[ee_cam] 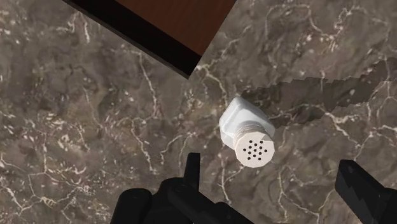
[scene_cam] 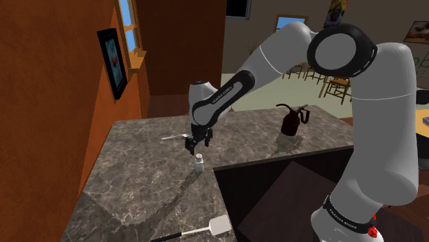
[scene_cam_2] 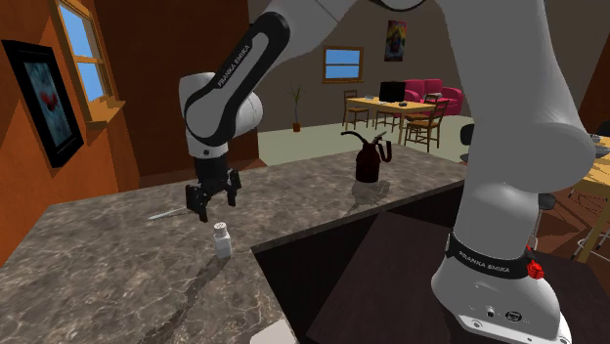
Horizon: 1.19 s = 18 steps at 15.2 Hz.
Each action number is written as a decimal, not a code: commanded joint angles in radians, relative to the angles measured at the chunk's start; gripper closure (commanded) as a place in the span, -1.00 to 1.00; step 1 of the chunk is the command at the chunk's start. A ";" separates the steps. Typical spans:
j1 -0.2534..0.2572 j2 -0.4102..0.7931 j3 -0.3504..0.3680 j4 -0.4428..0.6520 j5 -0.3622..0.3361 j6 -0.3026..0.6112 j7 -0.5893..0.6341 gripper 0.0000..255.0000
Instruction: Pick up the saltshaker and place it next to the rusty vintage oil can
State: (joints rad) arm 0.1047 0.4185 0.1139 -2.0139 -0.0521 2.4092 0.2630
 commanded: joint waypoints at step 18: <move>0.006 0.100 -0.010 0.019 -0.014 0.082 0.006 1.00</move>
State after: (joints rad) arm 0.1103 0.5179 0.1037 -1.9949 -0.0657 2.4915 0.2694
